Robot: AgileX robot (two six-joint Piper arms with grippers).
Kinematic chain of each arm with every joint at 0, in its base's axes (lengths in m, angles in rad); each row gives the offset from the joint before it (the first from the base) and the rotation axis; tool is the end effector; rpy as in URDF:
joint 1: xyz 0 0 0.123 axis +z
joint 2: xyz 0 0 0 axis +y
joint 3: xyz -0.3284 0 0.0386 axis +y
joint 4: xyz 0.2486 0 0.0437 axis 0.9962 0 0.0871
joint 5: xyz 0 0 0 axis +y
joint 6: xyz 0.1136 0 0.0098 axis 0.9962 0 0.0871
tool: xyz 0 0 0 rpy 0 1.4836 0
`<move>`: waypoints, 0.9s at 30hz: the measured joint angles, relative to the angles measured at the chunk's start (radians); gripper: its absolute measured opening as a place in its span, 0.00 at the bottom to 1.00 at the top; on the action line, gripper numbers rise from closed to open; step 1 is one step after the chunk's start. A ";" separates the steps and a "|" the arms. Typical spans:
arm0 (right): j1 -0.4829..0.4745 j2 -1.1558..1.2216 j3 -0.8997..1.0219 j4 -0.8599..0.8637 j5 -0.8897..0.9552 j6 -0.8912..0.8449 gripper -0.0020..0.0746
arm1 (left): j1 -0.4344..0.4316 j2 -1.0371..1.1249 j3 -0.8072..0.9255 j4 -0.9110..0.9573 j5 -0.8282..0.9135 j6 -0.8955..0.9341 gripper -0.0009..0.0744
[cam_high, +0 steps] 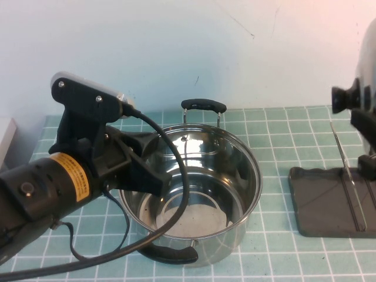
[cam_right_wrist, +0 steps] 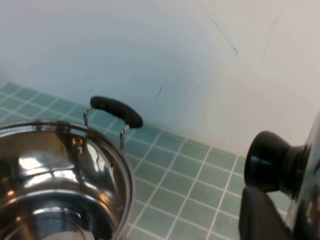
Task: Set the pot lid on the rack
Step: Place the pot lid on the pot rack
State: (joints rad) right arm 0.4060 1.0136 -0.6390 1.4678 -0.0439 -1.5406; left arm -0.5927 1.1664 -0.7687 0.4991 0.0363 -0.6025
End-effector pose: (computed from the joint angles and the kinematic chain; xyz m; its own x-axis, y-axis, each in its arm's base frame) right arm 0.2002 0.0808 0.3400 -0.2298 -0.1780 -0.9568 -0.3738 0.9239 -0.0821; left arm 0.2166 -0.1434 0.3457 -0.3334 0.0998 -0.9375 0.5132 0.8534 -0.0917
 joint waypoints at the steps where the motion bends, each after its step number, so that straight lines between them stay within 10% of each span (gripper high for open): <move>1: 0.000 0.018 0.002 0.002 0.000 -0.008 0.20 | 0.000 0.000 0.000 0.004 0.000 0.000 0.01; 27: 0.000 0.118 0.075 0.277 -0.096 -0.302 0.20 | 0.000 0.000 0.000 0.036 0.000 0.000 0.01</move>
State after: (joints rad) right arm 0.4060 1.1319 -0.5643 1.7445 -0.1397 -1.8421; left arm -0.5927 1.1664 -0.7687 0.5348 0.0363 -0.6025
